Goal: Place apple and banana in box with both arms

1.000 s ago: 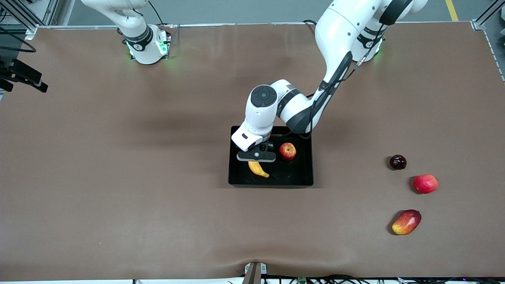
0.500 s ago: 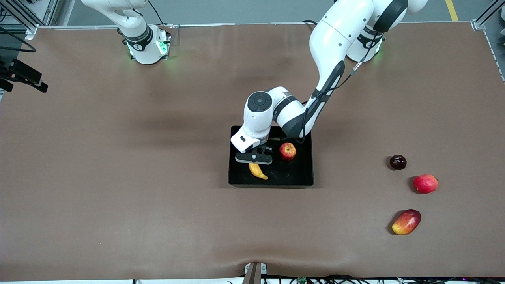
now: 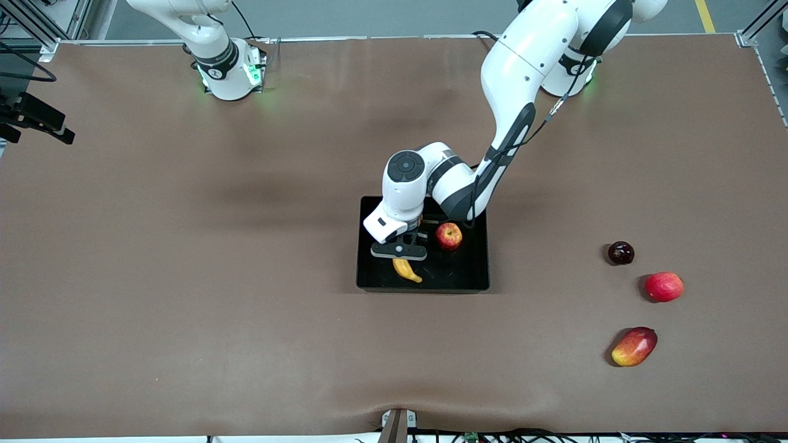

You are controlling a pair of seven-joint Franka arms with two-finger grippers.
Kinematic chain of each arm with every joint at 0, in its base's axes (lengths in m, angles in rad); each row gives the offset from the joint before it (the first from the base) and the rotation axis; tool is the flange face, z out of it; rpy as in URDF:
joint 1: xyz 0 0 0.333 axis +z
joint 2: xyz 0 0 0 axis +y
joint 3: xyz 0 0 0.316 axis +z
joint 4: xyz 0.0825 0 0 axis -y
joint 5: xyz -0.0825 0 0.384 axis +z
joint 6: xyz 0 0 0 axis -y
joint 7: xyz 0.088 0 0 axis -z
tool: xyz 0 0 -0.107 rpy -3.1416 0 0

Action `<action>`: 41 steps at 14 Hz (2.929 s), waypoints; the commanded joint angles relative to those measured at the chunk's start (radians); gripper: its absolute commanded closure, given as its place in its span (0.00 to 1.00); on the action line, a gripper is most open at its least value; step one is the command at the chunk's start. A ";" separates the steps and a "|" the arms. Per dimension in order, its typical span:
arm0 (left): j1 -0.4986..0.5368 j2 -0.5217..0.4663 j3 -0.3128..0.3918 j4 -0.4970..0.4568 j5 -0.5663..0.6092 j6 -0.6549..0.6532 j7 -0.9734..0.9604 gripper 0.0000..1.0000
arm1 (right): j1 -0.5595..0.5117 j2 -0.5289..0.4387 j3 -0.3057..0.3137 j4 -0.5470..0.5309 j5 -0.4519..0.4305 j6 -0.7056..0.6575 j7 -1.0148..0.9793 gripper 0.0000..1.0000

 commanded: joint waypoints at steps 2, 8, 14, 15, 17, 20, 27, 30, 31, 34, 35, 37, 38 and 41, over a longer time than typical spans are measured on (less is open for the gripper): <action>0.030 -0.015 0.014 0.020 0.022 0.004 -0.010 0.00 | -0.015 -0.001 0.006 0.010 0.019 -0.012 -0.004 0.00; 0.142 -0.229 0.003 0.012 0.014 -0.227 0.001 0.00 | -0.006 -0.004 0.008 0.011 0.011 -0.014 -0.011 0.00; 0.298 -0.433 0.001 0.010 -0.027 -0.436 0.198 0.00 | -0.011 -0.006 0.008 0.008 -0.045 -0.014 -0.086 0.00; 0.326 -0.459 0.001 0.010 -0.041 -0.467 0.240 0.00 | -0.009 -0.006 0.008 0.008 -0.045 -0.017 -0.078 0.00; 0.373 -0.516 0.003 0.012 -0.067 -0.557 0.263 0.00 | -0.006 -0.006 0.009 0.010 -0.045 -0.017 -0.075 0.00; 0.429 -0.562 0.003 0.013 -0.068 -0.642 0.334 0.00 | -0.011 -0.004 0.008 0.021 -0.044 -0.015 -0.070 0.00; 0.590 -0.679 0.003 0.006 -0.137 -0.792 0.667 0.00 | 0.000 -0.004 0.012 0.056 -0.038 -0.015 -0.073 0.00; 0.610 -0.729 0.003 -0.032 -0.144 -0.811 0.699 0.00 | 0.001 -0.004 0.014 0.054 -0.036 -0.017 -0.083 0.00; 0.619 -0.752 0.003 -0.054 -0.160 -0.809 0.699 0.00 | 0.007 -0.004 0.014 0.054 -0.038 -0.017 -0.083 0.00; 0.645 -0.792 0.001 -0.098 -0.185 -0.809 0.699 0.00 | 0.008 -0.003 0.014 0.051 -0.039 -0.017 -0.072 0.00; 0.644 -0.805 0.003 -0.109 -0.199 -0.809 0.697 0.00 | 0.006 -0.003 0.012 0.051 -0.039 -0.017 -0.073 0.00; 0.619 -0.825 0.035 -0.131 -0.203 -0.806 0.699 0.00 | 0.006 -0.003 0.012 0.051 -0.036 -0.015 -0.081 0.00; 0.602 -0.844 0.052 -0.146 -0.203 -0.806 0.700 0.00 | 0.007 -0.003 0.012 0.053 -0.036 -0.015 -0.080 0.00; 0.601 -0.893 0.057 -0.206 -0.203 -0.795 0.700 0.00 | 0.009 -0.003 0.012 0.056 -0.041 -0.015 -0.073 0.00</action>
